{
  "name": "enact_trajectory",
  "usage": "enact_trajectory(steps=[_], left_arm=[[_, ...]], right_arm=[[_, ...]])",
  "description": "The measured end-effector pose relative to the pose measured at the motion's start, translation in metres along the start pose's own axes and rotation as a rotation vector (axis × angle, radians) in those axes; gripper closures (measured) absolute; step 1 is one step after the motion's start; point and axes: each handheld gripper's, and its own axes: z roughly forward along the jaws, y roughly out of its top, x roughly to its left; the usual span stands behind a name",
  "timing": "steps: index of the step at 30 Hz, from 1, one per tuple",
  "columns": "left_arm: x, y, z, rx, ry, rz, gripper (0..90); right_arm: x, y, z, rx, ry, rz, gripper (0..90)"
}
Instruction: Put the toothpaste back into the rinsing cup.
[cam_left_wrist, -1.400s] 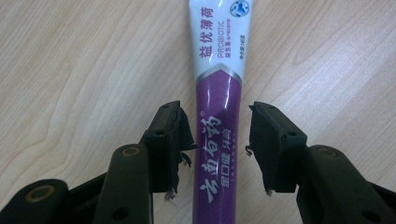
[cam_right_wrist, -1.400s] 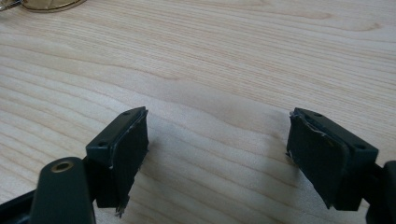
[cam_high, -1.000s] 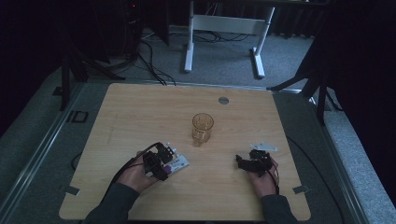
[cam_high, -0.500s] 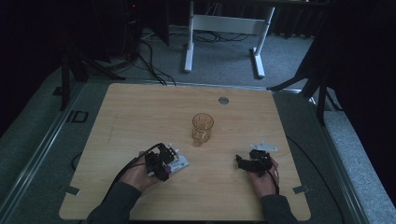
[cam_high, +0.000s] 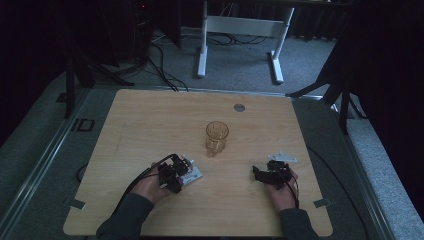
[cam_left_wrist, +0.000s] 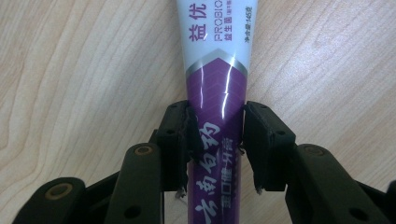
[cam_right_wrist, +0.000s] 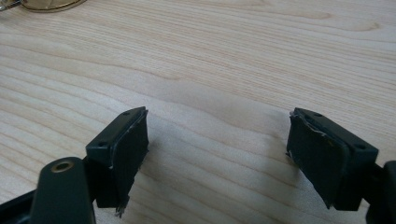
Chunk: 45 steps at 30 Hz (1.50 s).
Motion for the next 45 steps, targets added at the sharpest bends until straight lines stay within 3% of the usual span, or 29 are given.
enact_trajectory(steps=[9, 23, 33, 39, 45], left_arm=[[0.002, 0.004, 0.009, 0.027, -0.023, -0.006, 59.6], [0.006, 0.003, 0.013, 0.019, -0.053, -0.028, 59.5], [0.011, -0.002, 0.009, -0.017, -0.087, -0.075, 68.6], [0.015, -0.005, 0.007, -0.008, -0.065, -0.094, 71.0], [0.019, -0.01, 0.002, -0.028, -0.067, -0.112, 71.6]], right_arm=[[0.0, 0.0, 0.0, 0.0, 0.0, 0.0, 20.5], [0.0, 0.0, 0.0, 0.0, 0.0, 0.0, 20.5], [0.0, 0.0, 0.0, 0.0, 0.0, 0.001, 20.5], [0.0, 0.0, 0.0, 0.0, 0.0, 0.001, 20.5], [0.0, 0.0, 0.0, 0.0, 0.0, 0.002, 20.5]])
